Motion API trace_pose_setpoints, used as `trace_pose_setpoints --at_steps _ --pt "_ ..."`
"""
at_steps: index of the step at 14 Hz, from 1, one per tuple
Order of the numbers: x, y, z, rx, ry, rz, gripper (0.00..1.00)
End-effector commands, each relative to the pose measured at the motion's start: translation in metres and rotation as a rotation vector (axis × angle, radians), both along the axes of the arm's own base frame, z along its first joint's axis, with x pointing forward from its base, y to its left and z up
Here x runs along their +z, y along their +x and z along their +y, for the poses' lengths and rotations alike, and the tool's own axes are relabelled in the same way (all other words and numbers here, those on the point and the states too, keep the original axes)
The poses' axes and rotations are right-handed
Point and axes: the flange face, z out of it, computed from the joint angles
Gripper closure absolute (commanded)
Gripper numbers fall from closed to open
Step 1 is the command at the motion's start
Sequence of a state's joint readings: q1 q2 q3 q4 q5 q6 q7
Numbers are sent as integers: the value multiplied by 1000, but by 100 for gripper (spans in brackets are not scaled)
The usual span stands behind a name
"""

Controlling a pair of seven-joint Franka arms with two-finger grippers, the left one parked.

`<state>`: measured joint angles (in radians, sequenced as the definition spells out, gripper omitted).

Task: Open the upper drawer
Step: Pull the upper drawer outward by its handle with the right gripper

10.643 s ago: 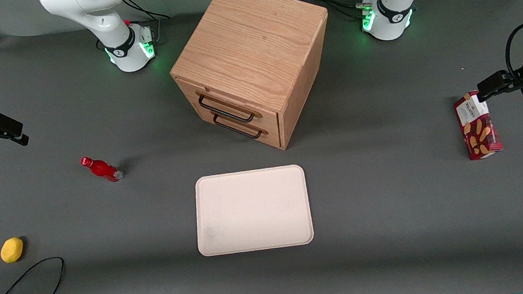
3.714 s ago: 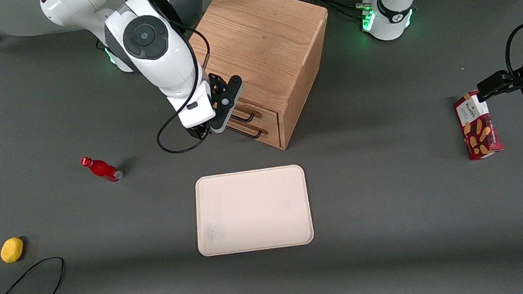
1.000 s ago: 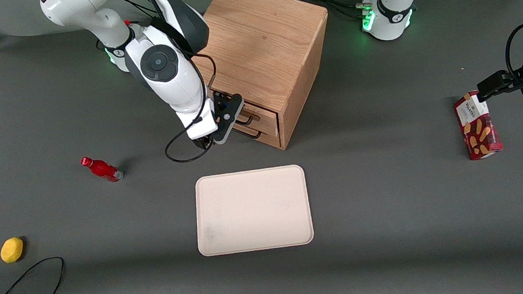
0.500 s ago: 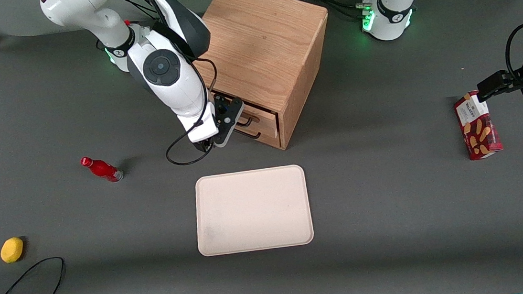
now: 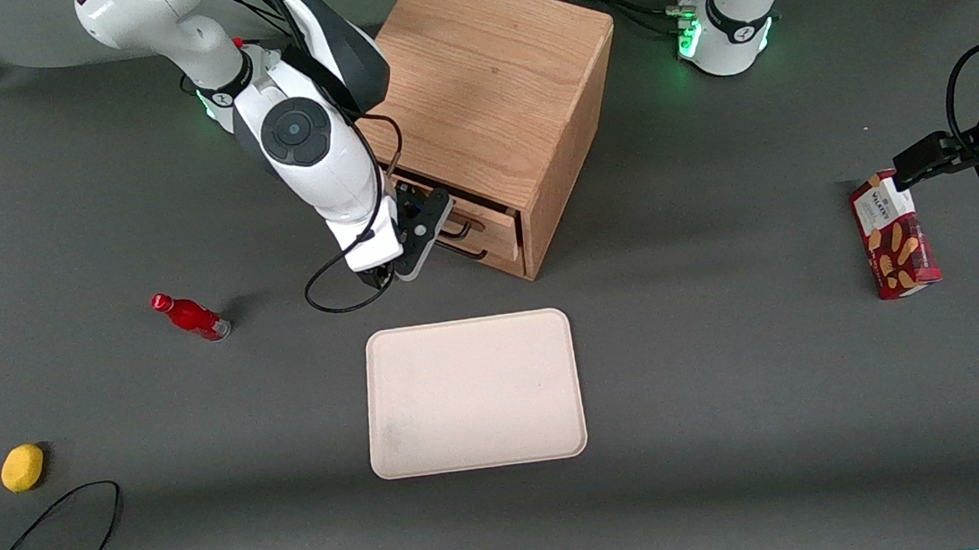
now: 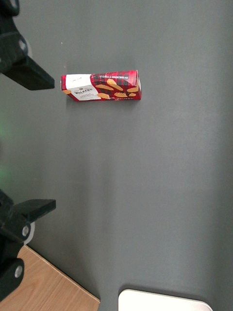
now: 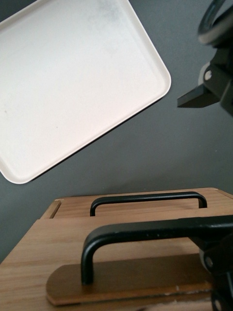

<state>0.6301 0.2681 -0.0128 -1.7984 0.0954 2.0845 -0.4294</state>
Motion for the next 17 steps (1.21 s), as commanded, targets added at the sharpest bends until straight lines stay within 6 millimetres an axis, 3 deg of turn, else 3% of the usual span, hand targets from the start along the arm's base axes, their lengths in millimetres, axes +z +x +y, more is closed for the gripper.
trace_pose_setpoints --at_steps 1,17 --pt "4 10 -4 10 1 -25 0" --pt "5 55 -24 -26 18 -42 0"
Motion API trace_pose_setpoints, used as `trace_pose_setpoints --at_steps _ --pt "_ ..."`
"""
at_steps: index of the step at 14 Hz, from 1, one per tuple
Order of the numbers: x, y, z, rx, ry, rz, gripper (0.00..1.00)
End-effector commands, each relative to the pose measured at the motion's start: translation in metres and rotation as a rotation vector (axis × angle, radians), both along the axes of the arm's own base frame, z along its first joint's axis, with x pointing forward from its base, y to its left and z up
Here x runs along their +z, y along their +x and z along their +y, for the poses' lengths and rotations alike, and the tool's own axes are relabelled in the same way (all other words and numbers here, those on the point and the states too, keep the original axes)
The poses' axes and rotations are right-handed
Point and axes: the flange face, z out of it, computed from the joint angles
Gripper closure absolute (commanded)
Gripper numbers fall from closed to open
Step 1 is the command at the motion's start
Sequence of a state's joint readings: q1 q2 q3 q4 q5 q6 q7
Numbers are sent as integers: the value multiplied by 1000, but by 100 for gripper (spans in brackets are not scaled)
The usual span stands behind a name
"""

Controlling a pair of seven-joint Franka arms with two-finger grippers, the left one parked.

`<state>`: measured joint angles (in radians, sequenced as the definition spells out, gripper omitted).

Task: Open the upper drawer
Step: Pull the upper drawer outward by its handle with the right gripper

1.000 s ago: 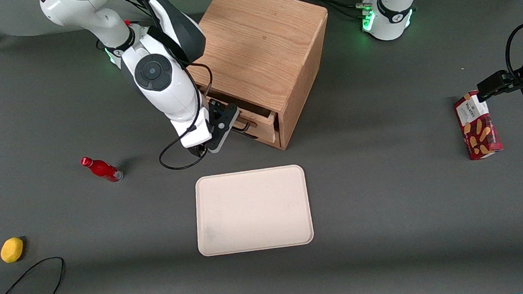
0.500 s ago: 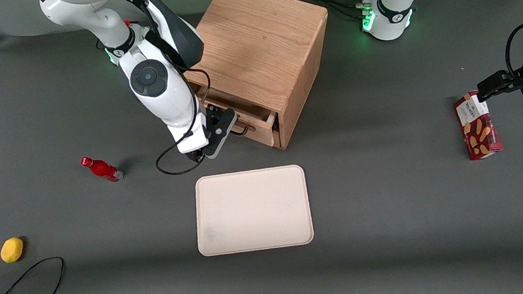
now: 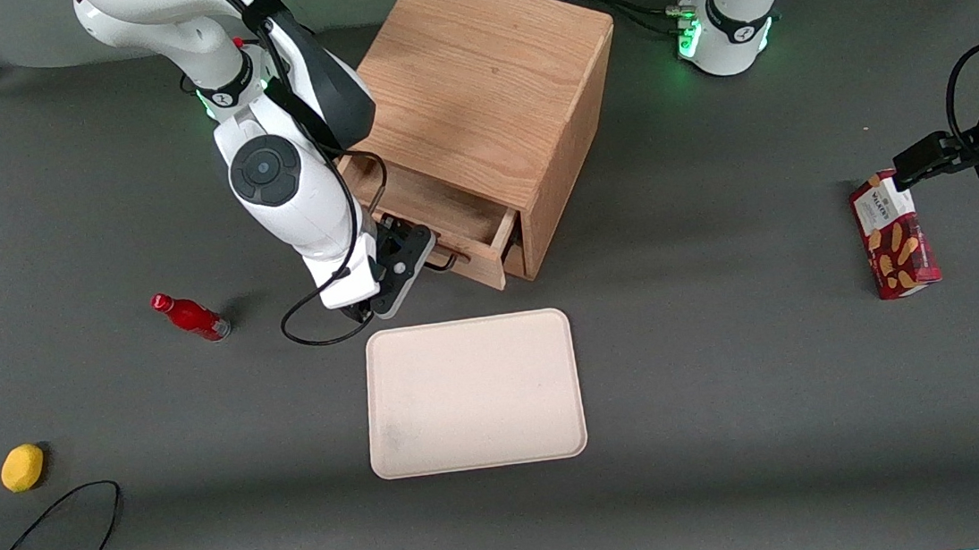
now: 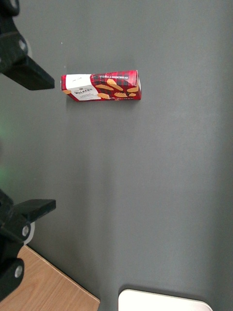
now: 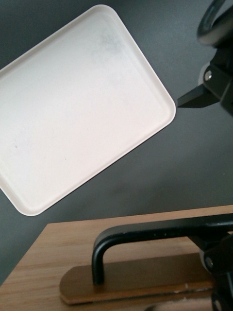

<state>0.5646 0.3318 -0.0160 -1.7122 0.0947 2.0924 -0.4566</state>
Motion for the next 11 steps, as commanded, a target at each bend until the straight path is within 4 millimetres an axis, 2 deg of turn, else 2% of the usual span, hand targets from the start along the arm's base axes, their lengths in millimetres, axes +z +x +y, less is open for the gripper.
trace_pose_setpoints --at_steps 1,5,7,11 --pt "6 13 -2 11 5 -14 0" --pt "11 16 -5 44 6 -19 0" --pt "10 22 -16 69 5 -22 0" --pt "10 27 -24 58 6 -21 0"
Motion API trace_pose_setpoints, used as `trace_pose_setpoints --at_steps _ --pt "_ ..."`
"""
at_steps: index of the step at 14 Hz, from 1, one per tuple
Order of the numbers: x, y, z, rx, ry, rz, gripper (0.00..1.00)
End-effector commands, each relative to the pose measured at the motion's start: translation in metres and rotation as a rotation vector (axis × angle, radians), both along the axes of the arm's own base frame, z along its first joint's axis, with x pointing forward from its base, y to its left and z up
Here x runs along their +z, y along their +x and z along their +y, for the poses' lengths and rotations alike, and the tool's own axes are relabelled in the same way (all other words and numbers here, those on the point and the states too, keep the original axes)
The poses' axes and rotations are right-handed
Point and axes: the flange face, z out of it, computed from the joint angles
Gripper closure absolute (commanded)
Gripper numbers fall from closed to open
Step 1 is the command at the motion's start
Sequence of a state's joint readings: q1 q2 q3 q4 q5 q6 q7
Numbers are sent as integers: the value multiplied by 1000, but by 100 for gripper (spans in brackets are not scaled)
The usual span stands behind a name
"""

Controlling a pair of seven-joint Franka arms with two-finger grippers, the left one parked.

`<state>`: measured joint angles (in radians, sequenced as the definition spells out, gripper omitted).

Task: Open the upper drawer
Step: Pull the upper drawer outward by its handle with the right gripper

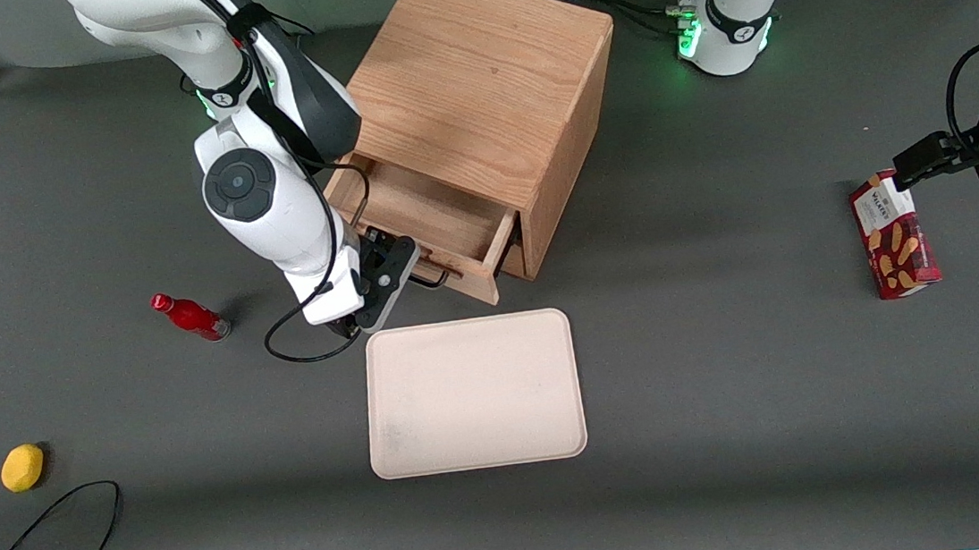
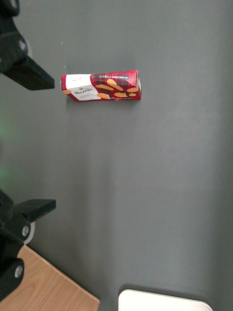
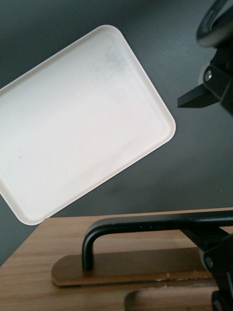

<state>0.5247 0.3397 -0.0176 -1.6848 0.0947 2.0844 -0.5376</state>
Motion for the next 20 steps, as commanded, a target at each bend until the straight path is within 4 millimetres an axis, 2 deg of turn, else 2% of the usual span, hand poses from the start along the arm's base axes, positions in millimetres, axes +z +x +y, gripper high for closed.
trace_pose_setpoints --at_steps 1,9,15,20 --pt "2 10 -5 15 0 -2 0" --pt "10 34 -19 -20 -5 9 0" --pt "0 44 -25 -29 -10 14 0" --pt "1 50 -29 -34 -8 8 0"
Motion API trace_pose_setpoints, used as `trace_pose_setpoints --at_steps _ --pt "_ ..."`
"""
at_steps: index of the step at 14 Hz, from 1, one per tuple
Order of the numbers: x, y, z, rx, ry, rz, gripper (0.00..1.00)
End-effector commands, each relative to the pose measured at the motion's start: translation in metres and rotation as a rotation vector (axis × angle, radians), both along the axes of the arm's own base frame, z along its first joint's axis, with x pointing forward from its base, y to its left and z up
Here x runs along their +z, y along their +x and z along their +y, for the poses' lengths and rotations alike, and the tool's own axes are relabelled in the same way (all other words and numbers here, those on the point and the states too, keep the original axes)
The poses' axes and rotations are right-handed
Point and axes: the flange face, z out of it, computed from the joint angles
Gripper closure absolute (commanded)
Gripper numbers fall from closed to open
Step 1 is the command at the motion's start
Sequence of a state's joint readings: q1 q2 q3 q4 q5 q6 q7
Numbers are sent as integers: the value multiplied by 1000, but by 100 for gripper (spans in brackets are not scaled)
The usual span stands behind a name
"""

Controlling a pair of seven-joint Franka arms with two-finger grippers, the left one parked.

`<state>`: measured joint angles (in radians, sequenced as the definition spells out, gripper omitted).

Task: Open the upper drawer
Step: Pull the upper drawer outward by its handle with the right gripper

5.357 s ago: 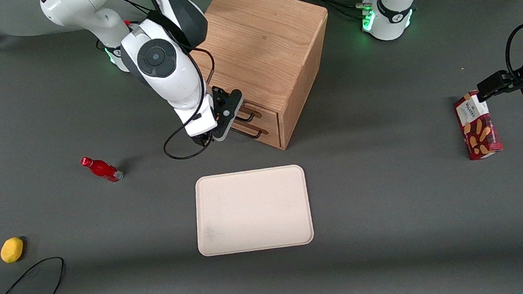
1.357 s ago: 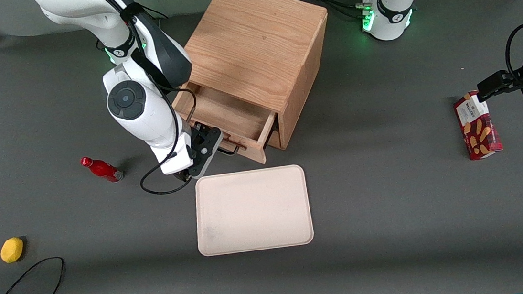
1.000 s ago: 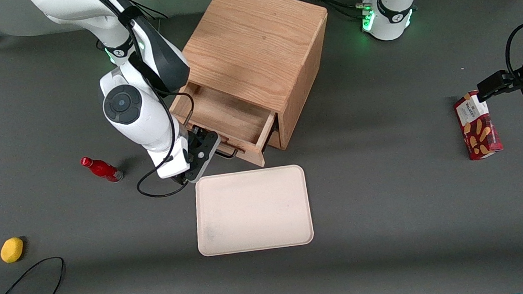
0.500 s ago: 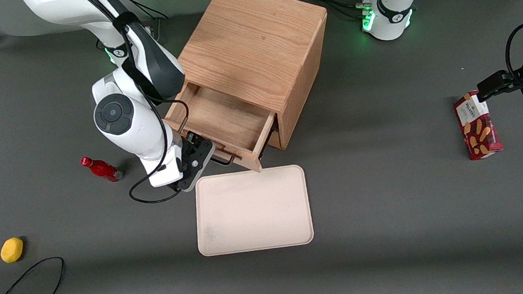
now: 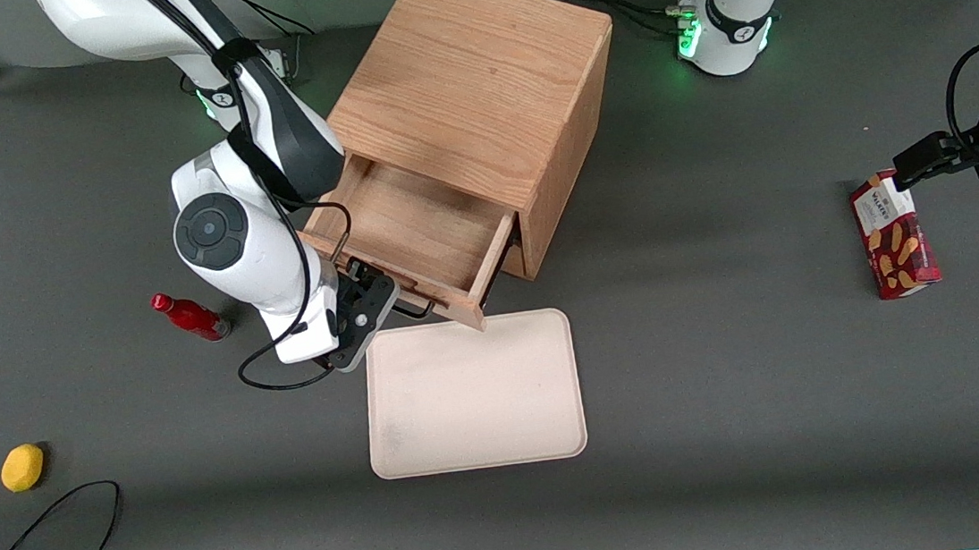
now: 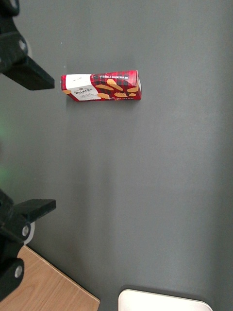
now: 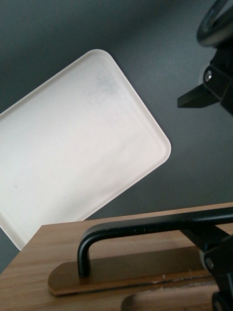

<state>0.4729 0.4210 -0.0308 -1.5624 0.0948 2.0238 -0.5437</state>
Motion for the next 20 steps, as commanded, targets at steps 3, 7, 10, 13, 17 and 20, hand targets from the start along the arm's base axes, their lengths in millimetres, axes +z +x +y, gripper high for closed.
trace_pose_setpoints --at_steps 3,7,10,13,17,20 --pt "-1 17 -9 5 4 -5 0" --pt "-4 25 -18 -15 0 -7 0" --pt "-2 30 -27 -29 -1 -12 0" --pt "-1 32 -28 -27 -1 -14 0" --pt "-1 41 -33 -11 -4 -19 0" --pt "-3 46 -38 -16 -8 -21 0"
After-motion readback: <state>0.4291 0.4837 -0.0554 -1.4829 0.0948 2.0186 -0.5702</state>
